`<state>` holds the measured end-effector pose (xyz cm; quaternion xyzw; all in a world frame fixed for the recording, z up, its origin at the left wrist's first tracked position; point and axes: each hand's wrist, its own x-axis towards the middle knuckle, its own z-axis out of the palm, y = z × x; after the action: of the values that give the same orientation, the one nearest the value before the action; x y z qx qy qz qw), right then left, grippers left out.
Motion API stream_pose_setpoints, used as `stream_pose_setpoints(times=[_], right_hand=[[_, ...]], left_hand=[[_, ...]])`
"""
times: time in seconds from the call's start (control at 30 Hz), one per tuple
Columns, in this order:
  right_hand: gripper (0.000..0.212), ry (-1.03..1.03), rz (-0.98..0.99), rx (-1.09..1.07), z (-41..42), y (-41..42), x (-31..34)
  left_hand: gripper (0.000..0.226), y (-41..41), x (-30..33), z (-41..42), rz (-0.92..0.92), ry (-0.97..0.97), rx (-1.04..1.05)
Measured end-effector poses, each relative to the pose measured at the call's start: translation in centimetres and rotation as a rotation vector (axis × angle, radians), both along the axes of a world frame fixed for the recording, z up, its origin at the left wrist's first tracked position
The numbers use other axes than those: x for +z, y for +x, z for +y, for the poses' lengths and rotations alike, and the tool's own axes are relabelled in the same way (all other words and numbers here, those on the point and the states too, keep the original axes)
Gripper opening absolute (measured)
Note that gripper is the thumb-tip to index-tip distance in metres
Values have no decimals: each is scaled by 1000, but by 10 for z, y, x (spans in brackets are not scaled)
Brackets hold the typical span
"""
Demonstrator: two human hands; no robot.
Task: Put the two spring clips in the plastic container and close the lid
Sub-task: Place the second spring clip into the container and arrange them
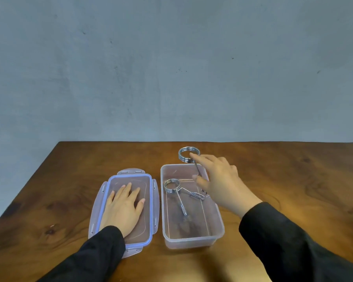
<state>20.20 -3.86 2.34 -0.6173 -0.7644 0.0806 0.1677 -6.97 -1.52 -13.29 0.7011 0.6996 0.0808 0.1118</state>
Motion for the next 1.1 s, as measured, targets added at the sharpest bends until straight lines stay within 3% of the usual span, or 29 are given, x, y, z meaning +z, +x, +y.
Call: stream_pose_setpoints(times=[0.23, 0.57, 1.1], right_hand=[[51, -211, -128, 22, 17, -40, -48], [52, -258, -72, 29, 30, -41, -94], [55, -251, -63, 29, 31, -41, -105]], left_hand=[[58, -1, -1, -1, -9, 28, 7], [58, -4, -6, 1, 3, 47, 2], [58, -4, -7, 2, -6, 47, -6]])
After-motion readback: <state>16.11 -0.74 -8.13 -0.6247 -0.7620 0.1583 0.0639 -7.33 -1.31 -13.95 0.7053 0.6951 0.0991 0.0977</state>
